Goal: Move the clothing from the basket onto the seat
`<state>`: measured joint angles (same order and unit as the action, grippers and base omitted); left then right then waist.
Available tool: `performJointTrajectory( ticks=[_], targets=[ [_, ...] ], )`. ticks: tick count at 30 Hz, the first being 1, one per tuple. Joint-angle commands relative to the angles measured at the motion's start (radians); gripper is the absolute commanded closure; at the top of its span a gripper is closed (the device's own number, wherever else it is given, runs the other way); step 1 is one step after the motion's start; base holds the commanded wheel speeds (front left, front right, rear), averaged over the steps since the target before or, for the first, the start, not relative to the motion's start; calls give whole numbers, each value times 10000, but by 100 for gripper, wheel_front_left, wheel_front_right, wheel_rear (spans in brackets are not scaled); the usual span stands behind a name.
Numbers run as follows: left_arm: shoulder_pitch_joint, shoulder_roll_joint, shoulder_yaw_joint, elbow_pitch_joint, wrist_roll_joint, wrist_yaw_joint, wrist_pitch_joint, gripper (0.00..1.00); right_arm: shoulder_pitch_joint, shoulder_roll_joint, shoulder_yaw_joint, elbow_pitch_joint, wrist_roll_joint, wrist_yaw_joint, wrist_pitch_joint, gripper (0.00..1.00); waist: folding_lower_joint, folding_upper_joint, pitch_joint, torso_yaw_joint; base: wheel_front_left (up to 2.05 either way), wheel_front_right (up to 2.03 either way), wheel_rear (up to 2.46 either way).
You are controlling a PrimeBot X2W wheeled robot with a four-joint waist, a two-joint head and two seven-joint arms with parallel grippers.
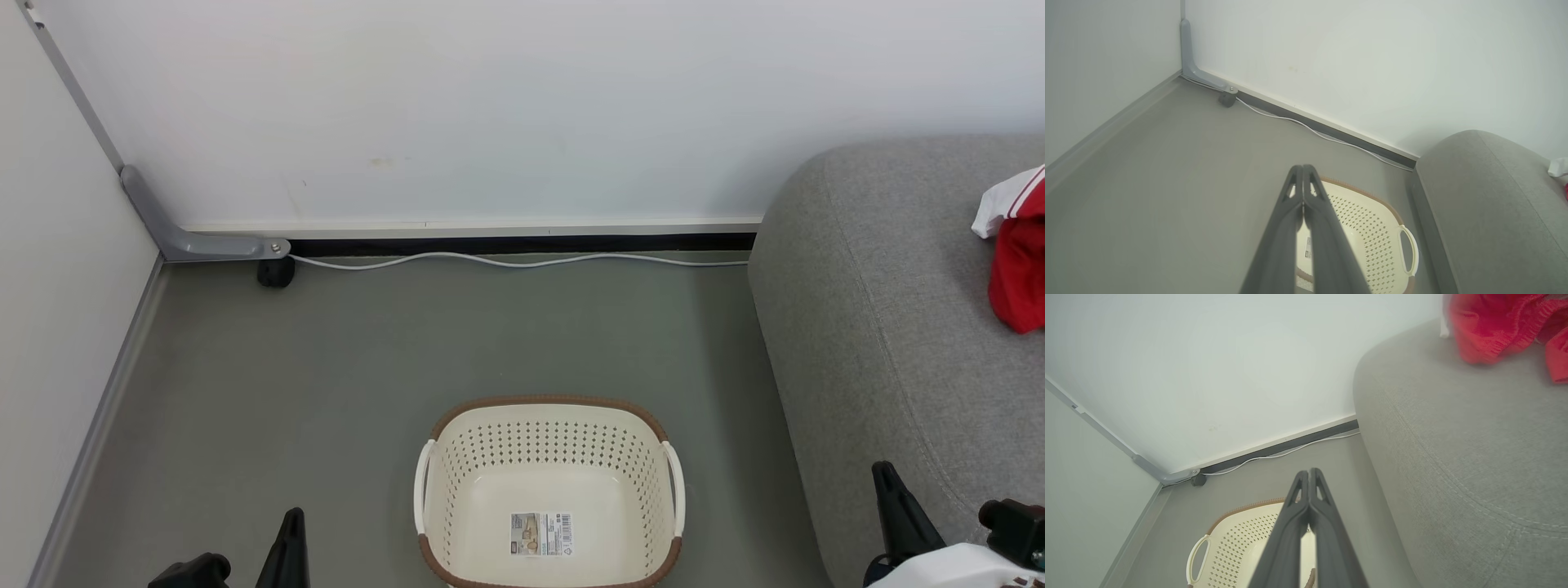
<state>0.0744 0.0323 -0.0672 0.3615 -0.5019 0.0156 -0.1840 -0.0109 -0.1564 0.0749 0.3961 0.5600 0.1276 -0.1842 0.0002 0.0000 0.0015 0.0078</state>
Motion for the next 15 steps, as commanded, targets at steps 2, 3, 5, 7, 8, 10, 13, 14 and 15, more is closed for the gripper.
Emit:
performJointTrajectory(
  ticks=[2, 3, 5, 7, 8, 10, 13, 14, 15],
  targets=[
    [-487, 87, 180, -325, -407, -128, 116, 100, -379, -83, -93, -334, 388, 7, 107, 100, -1, 0, 0, -2, 0, 0, 0],
    [-501, 88, 196, -334, -517, -142, 145, 100, -385, -71, -112, -346, 491, 7, 136, 100, -1, 0, 0, -3, 0, 0, 0],
    [-528, 90, 230, -351, -736, -169, 204, 100, -397, -48, -149, -370, 699, 8, 195, 100, -1, 0, 1, -5, 0, 0, 0],
    [-556, 92, 263, -369, -955, -197, 262, 100, -410, -24, -186, -394, 906, 8, 254, 100, -1, 0, 1, -6, 0, 0, 0],
    [-569, 93, 280, -377, -1064, -211, 292, 100, -416, -13, -204, -406, 1010, 8, 284, 100, -1, 0, 1, -7, 0, 0, 0],
    [-597, 95, 314, -394, -1283, -238, 351, 100, -428, 11, -241, -431, 1217, 9, 343, 100, -1, 0, 1, -9, 0, 0, 0],
    [-638, 98, 364, -420, -1612, -279, 439, 100, -446, 46, -297, -467, 1528, 10, 432, 100, -1, 0, 2, -11, 0, 0, 0],
    [-652, 99, 381, -429, -1721, -293, 468, 100, -452, 58, -316, -479, 1632, 10, 461, 100, -1, 0, 2, -12, 0, 0, 0],
    [-666, 100, 398, -437, -1831, -307, 497, 100, -458, 70, -334, -491, 1735, 10, 491, 100, -1, 0, 2, -13, 0, 0, 0]
  ],
)
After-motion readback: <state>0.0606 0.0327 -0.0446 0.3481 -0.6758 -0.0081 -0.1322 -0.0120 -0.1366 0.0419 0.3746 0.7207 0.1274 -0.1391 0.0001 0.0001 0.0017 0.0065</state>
